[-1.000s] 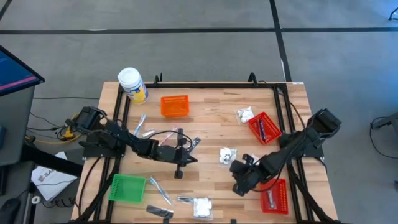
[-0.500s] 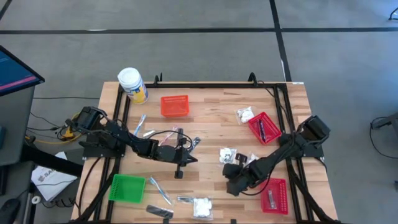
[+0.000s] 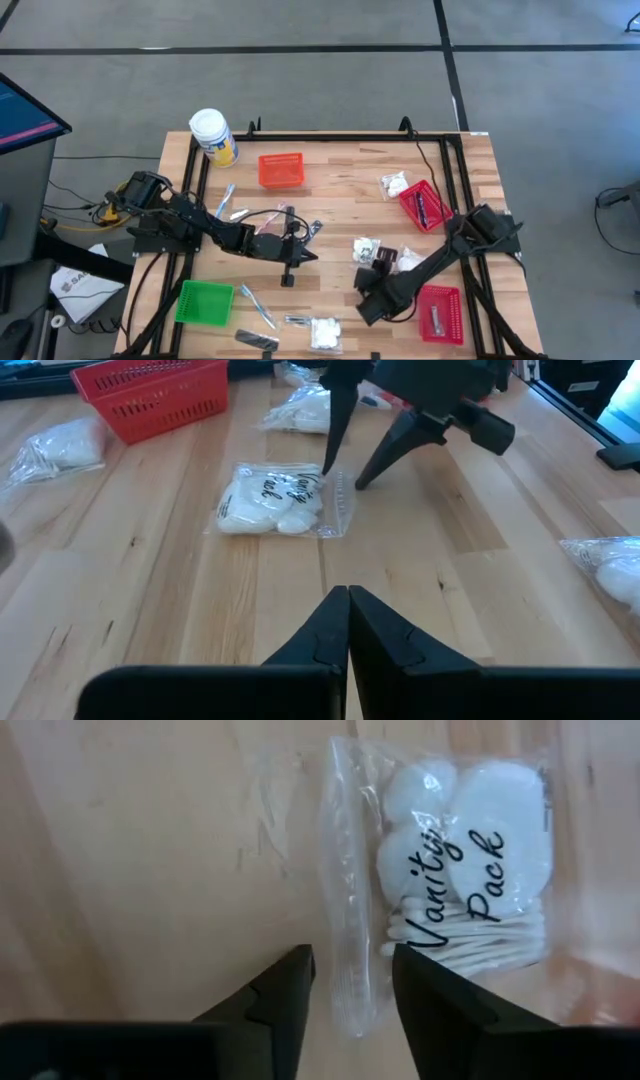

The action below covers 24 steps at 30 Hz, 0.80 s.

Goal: Pick & Place Travel size toiletries
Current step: Put the white cotton pack into the orange basket

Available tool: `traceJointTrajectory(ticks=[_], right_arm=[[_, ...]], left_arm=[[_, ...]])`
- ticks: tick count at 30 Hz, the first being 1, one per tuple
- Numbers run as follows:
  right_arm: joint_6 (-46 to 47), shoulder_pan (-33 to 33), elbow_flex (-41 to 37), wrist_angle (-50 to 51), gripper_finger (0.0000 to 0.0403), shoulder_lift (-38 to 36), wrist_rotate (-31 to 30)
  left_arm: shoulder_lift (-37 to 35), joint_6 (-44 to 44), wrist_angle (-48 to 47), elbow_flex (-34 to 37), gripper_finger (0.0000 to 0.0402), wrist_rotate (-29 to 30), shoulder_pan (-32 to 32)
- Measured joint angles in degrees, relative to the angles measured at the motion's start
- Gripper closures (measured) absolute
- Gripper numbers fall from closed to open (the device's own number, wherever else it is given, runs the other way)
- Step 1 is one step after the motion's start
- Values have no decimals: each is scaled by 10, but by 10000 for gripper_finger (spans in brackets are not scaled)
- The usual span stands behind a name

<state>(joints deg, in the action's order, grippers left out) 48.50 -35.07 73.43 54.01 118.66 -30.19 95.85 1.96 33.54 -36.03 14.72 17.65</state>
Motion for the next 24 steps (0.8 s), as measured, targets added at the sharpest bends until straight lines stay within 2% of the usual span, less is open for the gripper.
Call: traceJointTrajectory(ticks=[7,13,24], right_arm=[[11,-1,8,17,247,18,-44],[25,3,6,7,273,23,-99],[27,28,3,-6,319,27,-115]], left_arm=[[0,0,0,0,399,0,0],[0,0,-1,0,399,0,0],[0,0,-1,0,399,0,0]])
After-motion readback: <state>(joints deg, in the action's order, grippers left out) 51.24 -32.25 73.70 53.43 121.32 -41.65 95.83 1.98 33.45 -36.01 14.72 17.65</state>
